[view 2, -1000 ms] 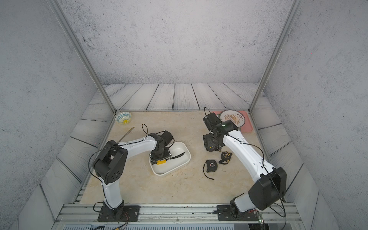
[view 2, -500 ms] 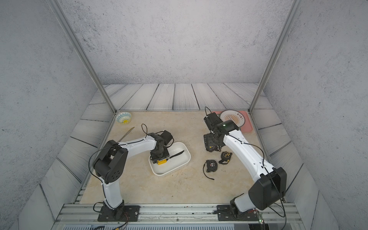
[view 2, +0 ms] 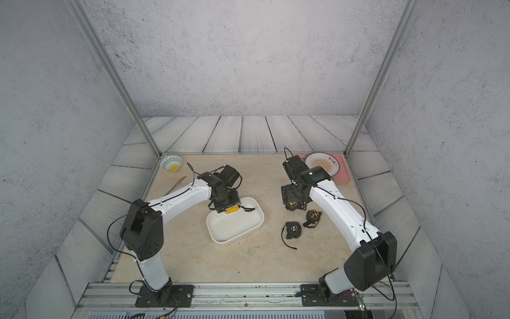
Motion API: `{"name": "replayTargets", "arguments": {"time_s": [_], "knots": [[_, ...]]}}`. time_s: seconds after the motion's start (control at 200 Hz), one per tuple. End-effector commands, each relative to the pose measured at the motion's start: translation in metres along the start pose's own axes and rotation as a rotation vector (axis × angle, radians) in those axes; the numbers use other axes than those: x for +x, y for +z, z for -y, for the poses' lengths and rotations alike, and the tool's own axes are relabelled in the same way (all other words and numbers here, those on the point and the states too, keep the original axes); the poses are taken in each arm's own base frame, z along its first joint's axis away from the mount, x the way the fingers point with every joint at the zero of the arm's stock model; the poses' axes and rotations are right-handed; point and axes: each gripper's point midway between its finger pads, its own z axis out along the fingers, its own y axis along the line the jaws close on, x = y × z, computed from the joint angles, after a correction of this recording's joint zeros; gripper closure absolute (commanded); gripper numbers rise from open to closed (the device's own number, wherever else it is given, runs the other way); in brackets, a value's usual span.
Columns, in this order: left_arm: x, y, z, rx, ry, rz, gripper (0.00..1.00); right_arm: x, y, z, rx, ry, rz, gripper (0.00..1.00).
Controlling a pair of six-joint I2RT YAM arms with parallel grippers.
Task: Take the tape measure out of the storage box
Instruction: Pick up the tape measure from the storage box, then place the tape measure at the center of the board.
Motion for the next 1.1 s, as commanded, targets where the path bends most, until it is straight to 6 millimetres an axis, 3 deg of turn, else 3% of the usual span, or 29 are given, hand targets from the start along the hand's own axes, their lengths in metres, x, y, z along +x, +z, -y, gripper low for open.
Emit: {"name": "replayTargets", "arguments": {"time_s": [0.0, 0.215, 0.4, 0.535, 0.751, 0.891, 1.096], "knots": [[-0.007, -0.044, 0.029, 0.121, 0.06, 0.023, 1.0, -0.005, -0.002, -0.003, -0.045, 0.026, 0.0, 0.06], [-0.031, -0.085, 0.09, 0.464, -0.01, -0.009, 1.0, -0.03, -0.029, -0.017, -0.243, 0.103, 0.108, 0.07], [-0.047, -0.099, 0.122, 0.68, -0.14, -0.123, 1.0, -0.05, -0.056, -0.053, -0.489, 0.063, 0.273, 0.09], [-0.057, -0.115, 0.142, 0.799, -0.203, -0.184, 1.0, -0.06, -0.067, -0.066, -0.585, 0.049, 0.358, 0.1], [-0.058, -0.123, 0.164, 0.924, -0.386, -0.363, 1.0, -0.078, -0.073, -0.082, -0.675, 0.017, 0.487, 0.12], [-0.055, -0.119, 0.165, 0.939, -0.483, -0.414, 1.0, -0.086, -0.061, -0.093, -0.686, -0.029, 0.507, 0.14], [-0.048, -0.116, 0.163, 0.944, -0.554, -0.432, 1.0, -0.096, -0.067, -0.119, -0.726, -0.104, 0.542, 0.15]]}}
